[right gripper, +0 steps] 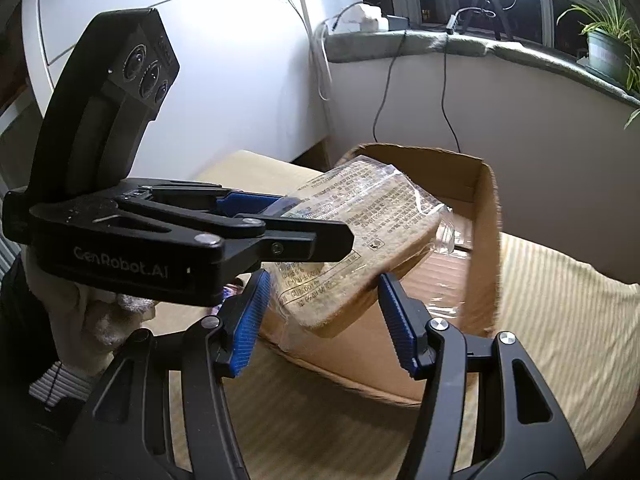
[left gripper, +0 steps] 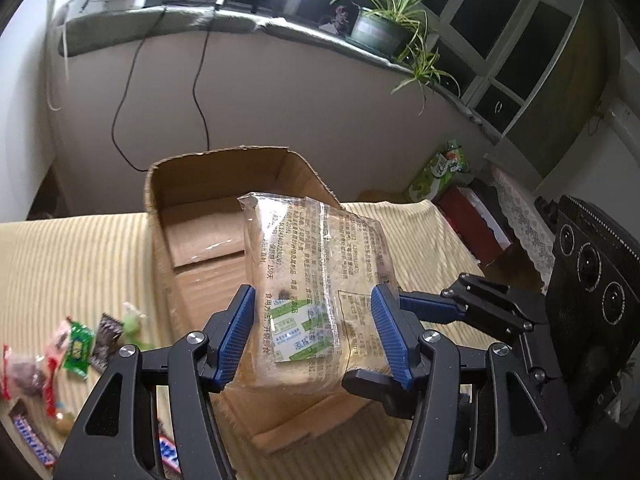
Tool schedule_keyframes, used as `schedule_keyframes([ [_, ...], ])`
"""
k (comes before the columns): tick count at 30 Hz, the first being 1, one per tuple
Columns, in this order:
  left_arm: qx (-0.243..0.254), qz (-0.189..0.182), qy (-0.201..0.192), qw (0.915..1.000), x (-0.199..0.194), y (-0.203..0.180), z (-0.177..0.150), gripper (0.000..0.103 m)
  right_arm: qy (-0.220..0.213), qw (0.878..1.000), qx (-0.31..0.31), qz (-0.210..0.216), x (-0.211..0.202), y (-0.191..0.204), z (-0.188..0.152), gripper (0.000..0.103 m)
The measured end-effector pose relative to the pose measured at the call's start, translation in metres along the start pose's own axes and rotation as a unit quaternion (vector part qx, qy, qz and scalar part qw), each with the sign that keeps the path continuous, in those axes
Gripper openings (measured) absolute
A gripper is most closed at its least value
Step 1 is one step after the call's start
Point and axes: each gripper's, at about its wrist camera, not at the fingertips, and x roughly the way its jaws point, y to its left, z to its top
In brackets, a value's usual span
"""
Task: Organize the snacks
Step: 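Carry the bread loaf with the left tool into the cardboard box and release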
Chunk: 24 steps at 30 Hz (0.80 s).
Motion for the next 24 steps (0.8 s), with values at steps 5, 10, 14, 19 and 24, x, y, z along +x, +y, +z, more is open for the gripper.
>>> schedule_keyframes([
  [5,0.0,0.003,0.015,0.9999,0.016,-0.002,0.001,0.058,0.019,1.0,-0.013,0.006,0.009,-0.021,-0.002,0.059],
  [10,0.003,0.004,0.031,0.9995,0.025,-0.002,-0.003,0.057,0.035,0.999,-0.036,-0.008,0.018,-0.029,-0.006,0.059],
  [14,0.009,-0.003,0.035,0.9994,0.028,-0.007,-0.003,0.057,0.036,0.998,-0.038,-0.022,0.018,-0.033,-0.006,0.059],
  [19,0.021,0.017,0.021,0.9994,0.018,-0.011,0.0,0.057,0.038,0.997,-0.053,-0.034,0.017,-0.026,-0.011,0.059],
  [24,0.026,0.025,0.005,0.9993,-0.001,-0.009,-0.001,0.057,0.036,0.997,-0.057,-0.043,0.012,-0.021,-0.014,0.059],
])
